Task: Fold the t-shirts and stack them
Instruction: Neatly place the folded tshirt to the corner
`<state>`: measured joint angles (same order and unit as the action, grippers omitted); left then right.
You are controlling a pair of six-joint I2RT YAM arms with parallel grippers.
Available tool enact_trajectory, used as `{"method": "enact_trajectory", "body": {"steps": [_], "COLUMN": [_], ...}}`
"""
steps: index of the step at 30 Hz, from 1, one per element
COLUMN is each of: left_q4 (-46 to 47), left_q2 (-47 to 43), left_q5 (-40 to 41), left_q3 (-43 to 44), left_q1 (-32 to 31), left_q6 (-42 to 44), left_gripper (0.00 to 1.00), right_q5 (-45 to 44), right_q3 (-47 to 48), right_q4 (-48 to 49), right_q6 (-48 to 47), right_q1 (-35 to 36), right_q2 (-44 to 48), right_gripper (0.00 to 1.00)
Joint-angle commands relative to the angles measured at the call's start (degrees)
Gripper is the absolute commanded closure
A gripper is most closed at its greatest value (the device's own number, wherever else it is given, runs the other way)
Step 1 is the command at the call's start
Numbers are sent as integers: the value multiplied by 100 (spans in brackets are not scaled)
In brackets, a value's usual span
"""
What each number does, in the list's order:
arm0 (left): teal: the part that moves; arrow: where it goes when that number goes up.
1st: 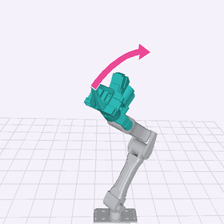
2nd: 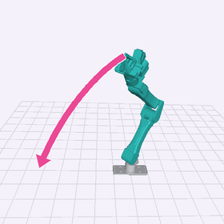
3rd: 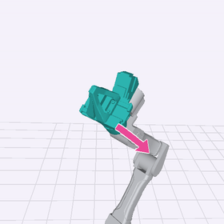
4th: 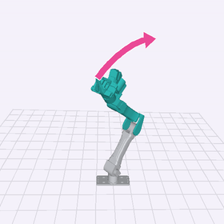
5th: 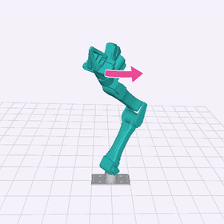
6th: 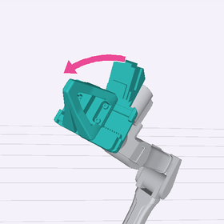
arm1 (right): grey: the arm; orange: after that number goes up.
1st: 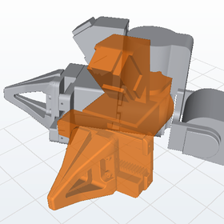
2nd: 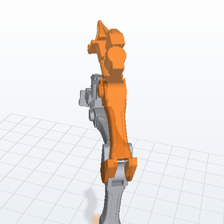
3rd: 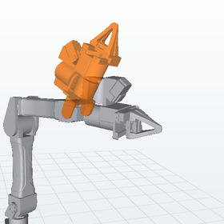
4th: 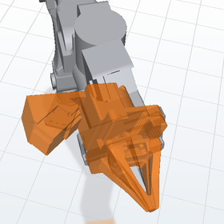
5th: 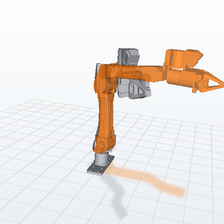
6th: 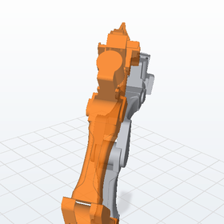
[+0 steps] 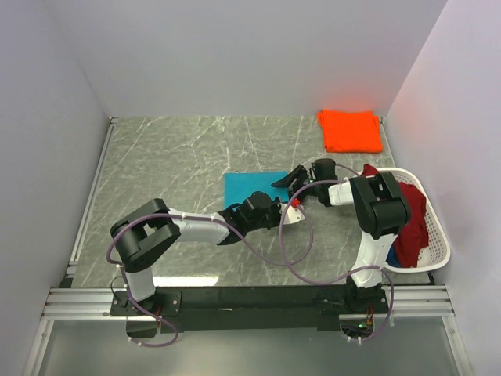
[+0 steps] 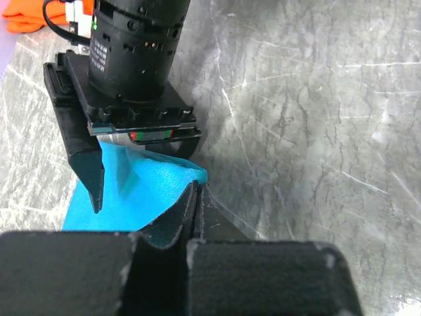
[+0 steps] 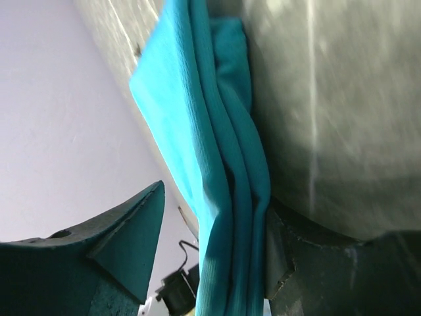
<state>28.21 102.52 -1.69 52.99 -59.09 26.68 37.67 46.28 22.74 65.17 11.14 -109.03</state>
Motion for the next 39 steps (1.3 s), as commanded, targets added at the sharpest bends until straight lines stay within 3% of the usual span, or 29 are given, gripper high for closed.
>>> {"method": "enact_trajectory", "body": {"steps": [1, 15, 18, 19, 21, 24, 26, 31, 35, 39], "left_q4": [212, 229, 212, 125, -51, -709, -1322, -2353, -3038, -3601], "left_q2": [-101, -30, -39, -74, -162, -582, -803, -1620, -2191, -2754], "left_q5": [-129, -165, -147, -130, -112, -260, -392, -604, -595, -578], "left_q3": [238, 326, 326, 334, 326, 308, 282, -25, -254, -351], "left_q1": [3, 12, 12, 12, 55, 266, 503, 977, 1075, 1084], "left_q6": [-154, -277, -286, -286, -312, -479, -680, -954, -1024, -1234], "left_gripper": [99, 99, 99, 98, 79, 53, 46, 41, 22, 14], "right_q5": [-717, -1376, -1368, -1307, -1210, -999, -1060, -1297, -1736, -2027], "right_q3": [118, 425, 487, 548, 881, 1575, 2092, 3043, 4061, 5003], "right_q4": [-7, -306, -332, -358, -717, -1603, -2340, -3520, -4399, -5024], "right_q6": [-84, -197, -276, -442, -958, -1959, -2401, -3790, -4713, -5740], "right_q1": [46, 301, 310, 310, 310, 301, 301, 284, 240, 100], "right_q2": [-320, -391, -426, -426, -461, -496, -487, -531, -733, -1005], "right_gripper": [39, 46, 64, 82, 98, 100, 100, 100, 100, 100]}}
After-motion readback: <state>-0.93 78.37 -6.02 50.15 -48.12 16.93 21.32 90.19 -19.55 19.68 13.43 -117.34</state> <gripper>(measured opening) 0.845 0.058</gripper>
